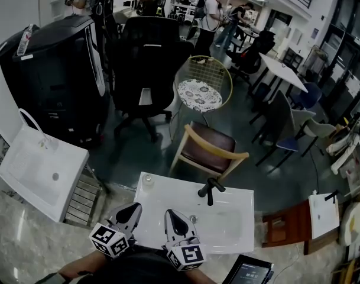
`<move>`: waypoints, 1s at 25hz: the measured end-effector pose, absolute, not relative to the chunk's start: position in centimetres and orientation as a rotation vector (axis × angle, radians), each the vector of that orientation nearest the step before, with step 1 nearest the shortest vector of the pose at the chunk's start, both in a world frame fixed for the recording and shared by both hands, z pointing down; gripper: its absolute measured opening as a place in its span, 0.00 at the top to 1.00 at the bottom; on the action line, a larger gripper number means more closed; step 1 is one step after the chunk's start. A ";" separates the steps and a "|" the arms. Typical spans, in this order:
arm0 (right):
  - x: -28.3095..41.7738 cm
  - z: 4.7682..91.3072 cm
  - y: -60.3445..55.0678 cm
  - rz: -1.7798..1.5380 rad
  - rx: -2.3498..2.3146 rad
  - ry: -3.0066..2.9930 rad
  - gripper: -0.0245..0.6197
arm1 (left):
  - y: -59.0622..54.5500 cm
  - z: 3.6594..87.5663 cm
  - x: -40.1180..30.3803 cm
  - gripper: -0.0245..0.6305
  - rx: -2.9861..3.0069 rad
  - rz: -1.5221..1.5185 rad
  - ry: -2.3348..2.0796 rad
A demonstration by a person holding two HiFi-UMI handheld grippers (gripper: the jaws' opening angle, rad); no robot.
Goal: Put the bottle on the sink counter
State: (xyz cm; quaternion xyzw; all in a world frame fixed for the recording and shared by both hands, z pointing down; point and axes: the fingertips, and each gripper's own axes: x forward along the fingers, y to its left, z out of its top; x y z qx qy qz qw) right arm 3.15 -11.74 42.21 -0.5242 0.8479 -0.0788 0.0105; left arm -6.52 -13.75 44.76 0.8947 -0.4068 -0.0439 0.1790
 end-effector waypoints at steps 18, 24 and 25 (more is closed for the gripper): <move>2.3 42.7 -13.0 -0.273 -1.636 2.652 0.97 | -15.1 45.2 -7.1 0.96 2.518 -0.109 -1.133; 2.0 42.6 -13.6 -0.260 -1.640 2.656 0.97 | -15.7 45.3 -7.4 0.96 2.520 -0.107 -1.129; 2.0 42.6 -13.6 -0.258 -1.642 2.657 0.97 | -15.7 45.3 -7.4 0.96 2.521 -0.107 -1.129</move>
